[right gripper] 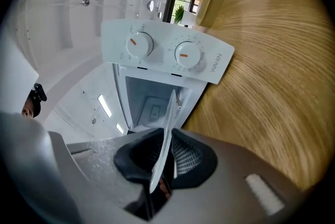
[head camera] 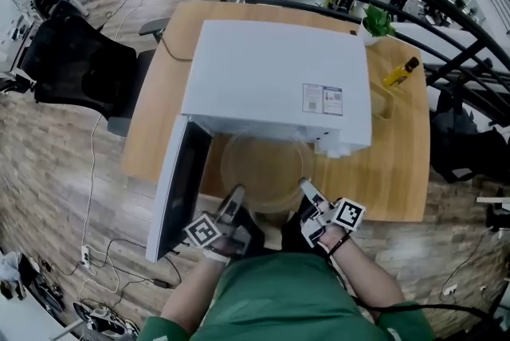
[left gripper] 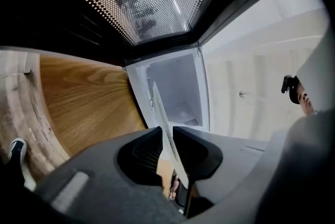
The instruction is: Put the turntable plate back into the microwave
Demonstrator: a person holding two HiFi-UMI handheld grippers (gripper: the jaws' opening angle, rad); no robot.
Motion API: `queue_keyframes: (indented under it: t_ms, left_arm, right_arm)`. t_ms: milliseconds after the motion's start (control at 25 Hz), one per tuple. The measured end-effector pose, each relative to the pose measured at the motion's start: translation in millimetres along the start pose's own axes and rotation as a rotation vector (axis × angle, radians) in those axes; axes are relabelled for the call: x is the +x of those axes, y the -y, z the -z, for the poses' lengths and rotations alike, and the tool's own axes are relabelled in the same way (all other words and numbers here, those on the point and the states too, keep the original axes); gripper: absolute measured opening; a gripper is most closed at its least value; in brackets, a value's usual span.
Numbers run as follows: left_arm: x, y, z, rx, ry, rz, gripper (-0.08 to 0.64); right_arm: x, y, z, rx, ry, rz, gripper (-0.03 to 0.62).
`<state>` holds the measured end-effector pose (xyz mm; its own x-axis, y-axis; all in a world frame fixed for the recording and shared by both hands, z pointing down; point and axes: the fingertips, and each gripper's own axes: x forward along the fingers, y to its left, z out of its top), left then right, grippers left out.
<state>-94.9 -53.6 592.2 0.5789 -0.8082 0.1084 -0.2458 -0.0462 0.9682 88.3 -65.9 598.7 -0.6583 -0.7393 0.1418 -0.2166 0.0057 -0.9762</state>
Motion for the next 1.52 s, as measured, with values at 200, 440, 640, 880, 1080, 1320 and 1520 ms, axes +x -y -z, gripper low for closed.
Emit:
queue_keyframes:
  t_ms: [200,440,640,880,1080,1320,1520]
  left_arm:
    - [12,-9,-7,0.012,0.022,-0.007,0.071]
    - [25,-17,-13,0.017,0.046,-0.010,0.071]
    - [33,-26,-19,0.008,0.062,-0.010,0.071]
    - [40,-36,-27,-0.013,0.072,-0.020,0.071]
    - [49,-42,-32,-0.033,0.075,-0.032,0.072]
    - [55,-52,-38,-0.037,0.070,-0.056,0.071]
    - [65,-61,-45,0.009,0.065,-0.078,0.067]
  right_arm:
    - [15,8,-10,-0.002,-0.017,-0.013,0.049]
    - [30,17,-21,-0.013,-0.039,-0.019,0.049]
    - [41,24,-25,-0.022,-0.047,-0.019,0.049]
    - [54,31,-29,-0.030,-0.047,-0.007,0.049]
    - [64,35,-34,-0.017,-0.039,0.000,0.051]
    - [74,39,-37,-0.025,-0.034,0.004,0.049]
    - [83,52,-44,-0.034,-0.024,0.054,0.052]
